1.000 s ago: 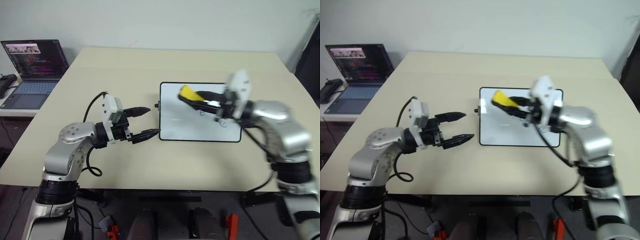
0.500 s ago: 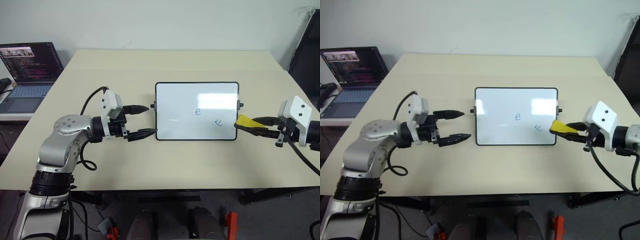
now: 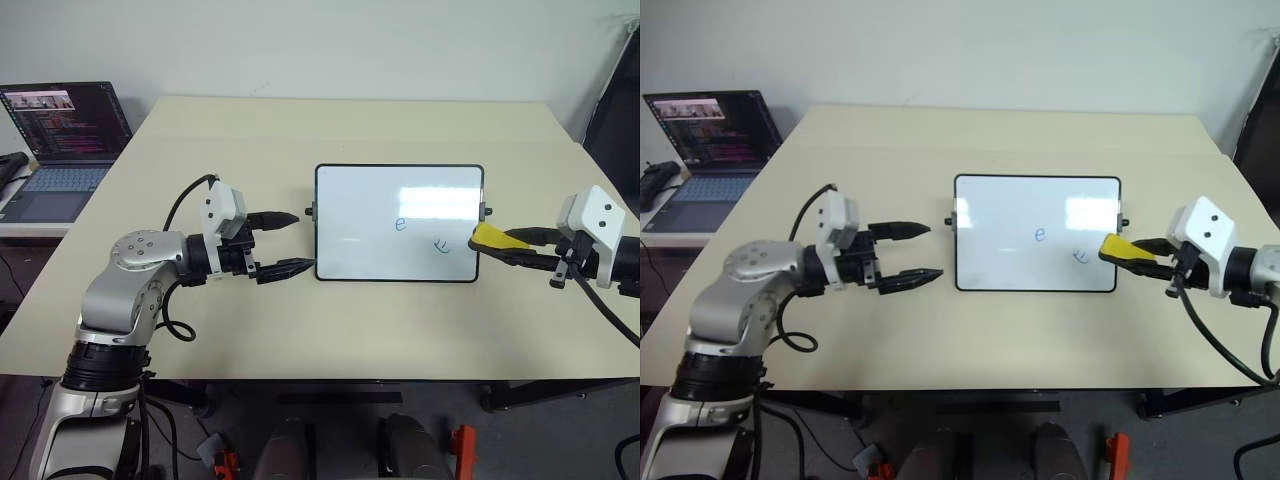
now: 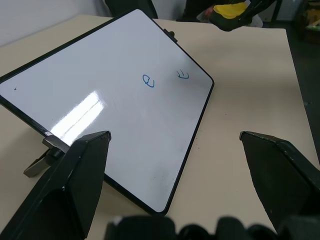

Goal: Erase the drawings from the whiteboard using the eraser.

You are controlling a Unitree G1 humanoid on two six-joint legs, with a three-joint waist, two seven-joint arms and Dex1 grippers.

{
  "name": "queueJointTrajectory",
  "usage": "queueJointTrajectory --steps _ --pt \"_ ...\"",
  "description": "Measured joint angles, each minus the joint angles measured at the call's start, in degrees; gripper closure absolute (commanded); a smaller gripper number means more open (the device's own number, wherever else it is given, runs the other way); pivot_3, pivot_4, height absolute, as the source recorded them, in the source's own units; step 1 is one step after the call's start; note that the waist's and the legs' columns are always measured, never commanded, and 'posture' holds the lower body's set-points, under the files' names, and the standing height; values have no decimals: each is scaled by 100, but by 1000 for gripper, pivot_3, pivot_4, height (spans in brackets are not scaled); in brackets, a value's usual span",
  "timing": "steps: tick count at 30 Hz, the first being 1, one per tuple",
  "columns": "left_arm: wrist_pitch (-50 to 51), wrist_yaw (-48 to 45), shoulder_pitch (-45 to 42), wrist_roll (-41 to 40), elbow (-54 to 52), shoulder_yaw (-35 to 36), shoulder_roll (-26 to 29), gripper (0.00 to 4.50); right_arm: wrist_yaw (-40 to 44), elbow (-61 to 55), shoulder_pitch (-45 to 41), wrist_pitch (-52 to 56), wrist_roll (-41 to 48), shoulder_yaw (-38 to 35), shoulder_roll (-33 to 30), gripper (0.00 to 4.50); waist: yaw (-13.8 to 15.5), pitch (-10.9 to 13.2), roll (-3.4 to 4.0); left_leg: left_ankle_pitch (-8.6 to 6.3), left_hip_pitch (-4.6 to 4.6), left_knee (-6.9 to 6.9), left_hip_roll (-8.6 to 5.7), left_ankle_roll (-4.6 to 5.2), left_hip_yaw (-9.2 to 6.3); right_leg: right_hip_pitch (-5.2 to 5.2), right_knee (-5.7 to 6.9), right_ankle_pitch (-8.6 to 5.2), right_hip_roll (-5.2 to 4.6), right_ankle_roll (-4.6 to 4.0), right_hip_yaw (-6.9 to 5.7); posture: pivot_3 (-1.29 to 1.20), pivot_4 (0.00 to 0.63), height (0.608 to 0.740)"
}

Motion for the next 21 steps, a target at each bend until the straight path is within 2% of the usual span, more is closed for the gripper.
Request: queueJointTrajectory --steps 3,6,10,13,15,21 --pt "-17 -2 -14 27 16 -8 -25 0 -366 39 -543 -27 58 86 483 3650 -24 0 0 0 3 1 1 0 1 0 4 0 1 1 2 0 150 740" --pt "-94 3 -28 105 63 -139 -155 0 -1339 334 -1529 -208 -24 316 1777 3650 -77 0 -1 2 9 2 5 -2 0 2 10 6 6 -1 4 0 150 740" --pt "-114 41 29 146 67 -397 -453 0 -2202 1097 -1843 -984 -814 1076 2626 3650 2 2 -4 2 -5 3 -2 -2 -8 -3 7 21 1 -23 -4 0 150 740" --pt "-112 111 35 148 64 -397 -494 0 -2634 1833 -1943 -1438 -1120 1168 3020 3651 41 2 -5 2 -28 3 -10 -3 -6 -28 7 27 -8 -15 -2 0 150 740" --pt "-112 110 46 148 62 -402 -520 0 -2736 2142 -2038 -1683 -1319 1260 3073 3651 32 2 -5 2 -54 8 -10 -3 -2 -61 14 30 -7 -14 1 0 150 740" --pt "-112 113 62 151 62 -455 -535 0 -2713 2865 -2075 -2215 -1825 1653 3063 3652 -6 3 -4 3 -55 12 -6 -3 -5 -63 20 31 -2 -18 -2 0 150 740"
